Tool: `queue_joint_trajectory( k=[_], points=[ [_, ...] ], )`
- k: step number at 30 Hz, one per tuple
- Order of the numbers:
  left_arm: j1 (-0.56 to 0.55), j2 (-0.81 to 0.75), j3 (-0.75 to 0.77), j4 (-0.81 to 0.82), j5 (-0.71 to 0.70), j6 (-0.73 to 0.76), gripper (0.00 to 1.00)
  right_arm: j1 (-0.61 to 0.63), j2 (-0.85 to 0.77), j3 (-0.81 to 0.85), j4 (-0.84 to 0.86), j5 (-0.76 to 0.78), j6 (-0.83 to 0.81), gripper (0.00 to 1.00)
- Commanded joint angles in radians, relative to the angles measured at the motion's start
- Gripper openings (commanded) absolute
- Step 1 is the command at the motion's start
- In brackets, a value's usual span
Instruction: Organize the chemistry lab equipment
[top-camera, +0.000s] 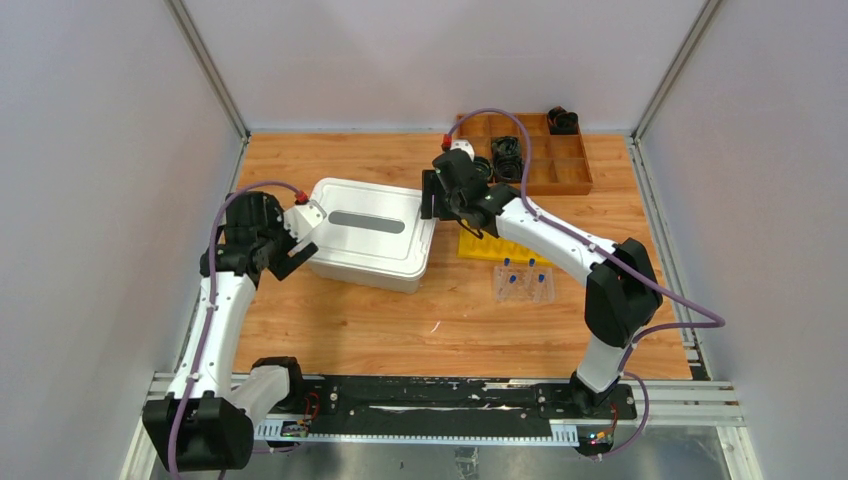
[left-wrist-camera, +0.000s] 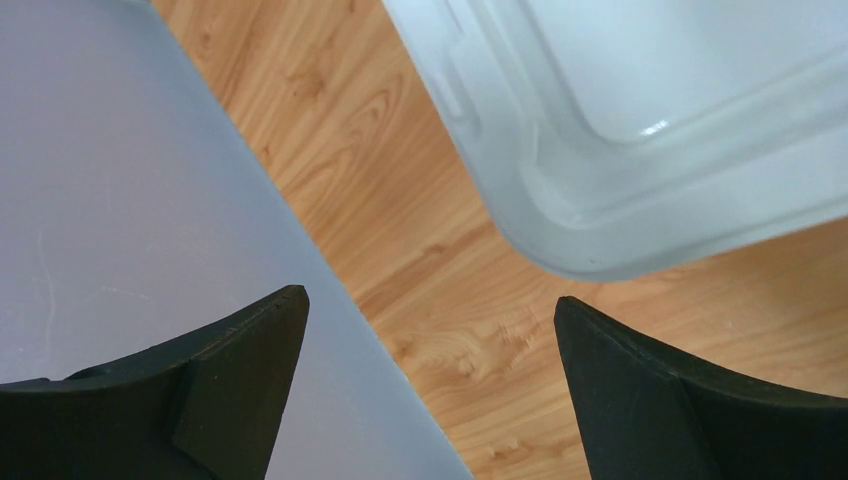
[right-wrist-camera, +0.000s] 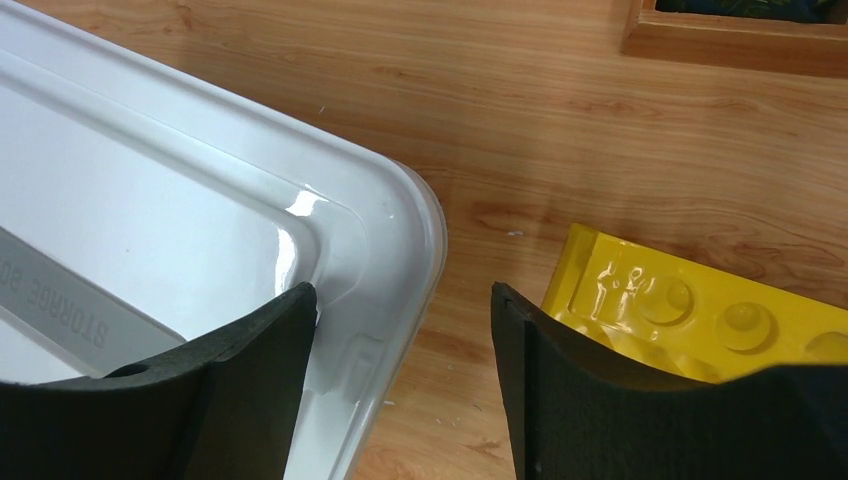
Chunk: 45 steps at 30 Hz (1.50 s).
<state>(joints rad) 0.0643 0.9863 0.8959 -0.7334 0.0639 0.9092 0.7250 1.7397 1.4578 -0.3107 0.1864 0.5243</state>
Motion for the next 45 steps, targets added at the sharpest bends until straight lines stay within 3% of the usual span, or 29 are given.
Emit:
queue_joint_trajectory(
  k=[1, 6, 11, 20, 30, 37, 45],
  points=[
    [0.007, 0.012, 0.027, 0.120, -0.014, -0.073, 1.00, -0.006, -0.003, -0.013, -0.031, 0.031, 0.004, 0.68],
    [0.007, 0.045, 0.092, 0.094, 0.031, -0.120, 1.00, -0.010, -0.004, -0.031, -0.031, 0.021, 0.006, 0.67],
    [0.007, 0.088, 0.200, -0.041, 0.096, -0.121, 1.00, -0.020, 0.017, -0.058, -0.027, 0.020, -0.007, 0.67],
    [0.006, 0.123, 0.228, -0.072, 0.181, -0.172, 1.00, -0.096, 0.039, -0.045, -0.004, -0.084, -0.088, 0.66],
    [0.007, 0.160, 0.235, -0.071, 0.245, -0.236, 1.00, -0.182, 0.125, 0.130, -0.084, -0.210, -0.204, 0.63],
    [0.018, 0.182, 0.267, -0.066, 0.162, -0.230, 1.00, -0.182, 0.149, 0.202, -0.106, -0.220, -0.198, 0.64],
    [0.075, 0.201, 0.309, -0.066, 0.194, -0.357, 1.00, -0.235, 0.225, 0.399, -0.192, -0.279, -0.193, 0.63]
  ],
)
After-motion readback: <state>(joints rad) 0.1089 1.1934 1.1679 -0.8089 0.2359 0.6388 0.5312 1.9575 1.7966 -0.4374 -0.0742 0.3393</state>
